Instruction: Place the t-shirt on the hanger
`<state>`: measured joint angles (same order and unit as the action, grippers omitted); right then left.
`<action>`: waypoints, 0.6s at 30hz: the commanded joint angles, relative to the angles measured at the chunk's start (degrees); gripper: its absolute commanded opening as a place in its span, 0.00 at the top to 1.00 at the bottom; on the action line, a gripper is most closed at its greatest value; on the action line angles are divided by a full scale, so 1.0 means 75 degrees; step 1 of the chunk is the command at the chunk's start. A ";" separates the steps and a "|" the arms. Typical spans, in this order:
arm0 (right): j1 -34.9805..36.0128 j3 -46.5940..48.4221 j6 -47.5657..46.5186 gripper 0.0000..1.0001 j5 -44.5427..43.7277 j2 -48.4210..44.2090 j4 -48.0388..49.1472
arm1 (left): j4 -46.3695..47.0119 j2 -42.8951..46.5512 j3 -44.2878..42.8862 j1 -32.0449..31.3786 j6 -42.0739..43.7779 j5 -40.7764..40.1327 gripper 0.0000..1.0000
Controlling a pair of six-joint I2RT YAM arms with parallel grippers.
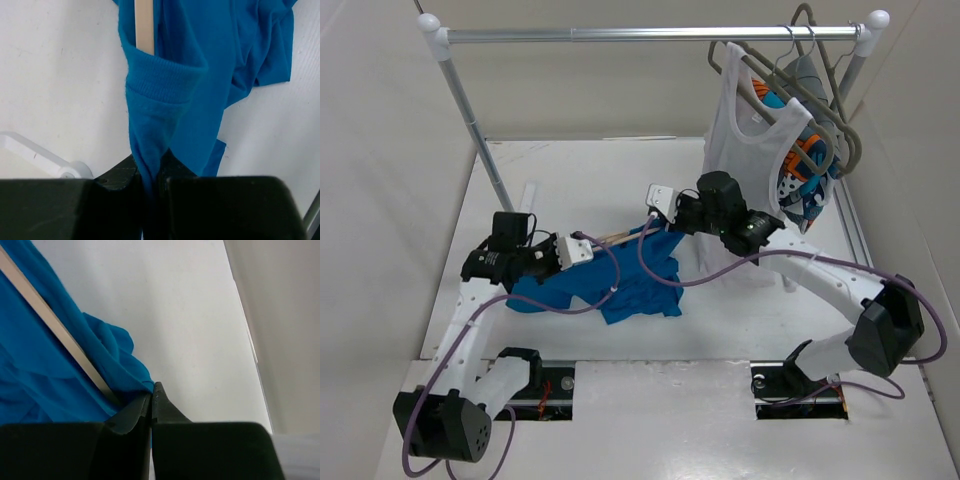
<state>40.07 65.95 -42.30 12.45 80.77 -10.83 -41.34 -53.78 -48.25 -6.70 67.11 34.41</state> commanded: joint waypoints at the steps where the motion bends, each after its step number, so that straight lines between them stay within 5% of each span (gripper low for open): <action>1: 0.0106 0.0498 -0.0219 1.00 0.0788 0.0140 0.0249 | 0.0309 -0.0060 -0.0422 -0.0044 -0.0288 0.0719 1.00; 3: 0.0106 0.0499 -0.0219 1.00 0.1208 0.0141 0.0167 | 0.0380 -0.0130 -0.0422 -0.0044 -0.0288 0.0953 1.00; 5: 0.0106 0.0405 -0.0474 0.84 0.1538 0.0141 -0.0207 | 0.0542 -0.0130 -0.0422 -0.0044 -0.0288 0.1118 1.00; 7: 0.0106 0.0405 -0.0838 0.66 0.1843 0.0141 -0.0651 | 0.0671 -0.0130 -0.0352 -0.0044 -0.0358 0.1364 1.00; 8: 0.0106 0.0405 -0.1049 0.43 0.1844 -0.0068 -0.1187 | 0.0672 -0.0130 -0.0352 -0.0044 -0.0358 0.1434 1.00; 10: 0.0106 0.0674 -0.1740 0.25 0.1950 -0.0269 -0.1729 | 0.0872 -0.0130 -0.0270 -0.0044 -0.0358 0.1621 1.00; 14: 0.0106 0.1002 -0.2386 0.23 0.2124 -0.0655 -0.2540 | 0.0954 -0.0223 -0.0270 -0.0044 -0.0206 0.2020 1.00; 18: 0.0106 0.0933 -0.2539 0.42 0.3155 -0.0411 -0.2458 | 0.1105 -0.0388 -0.0352 -0.0044 -0.0206 0.2208 1.00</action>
<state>40.29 71.55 -58.37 27.86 77.01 -25.89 -37.28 -56.23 -48.77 -7.07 65.98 45.30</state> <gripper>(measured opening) 0.617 0.058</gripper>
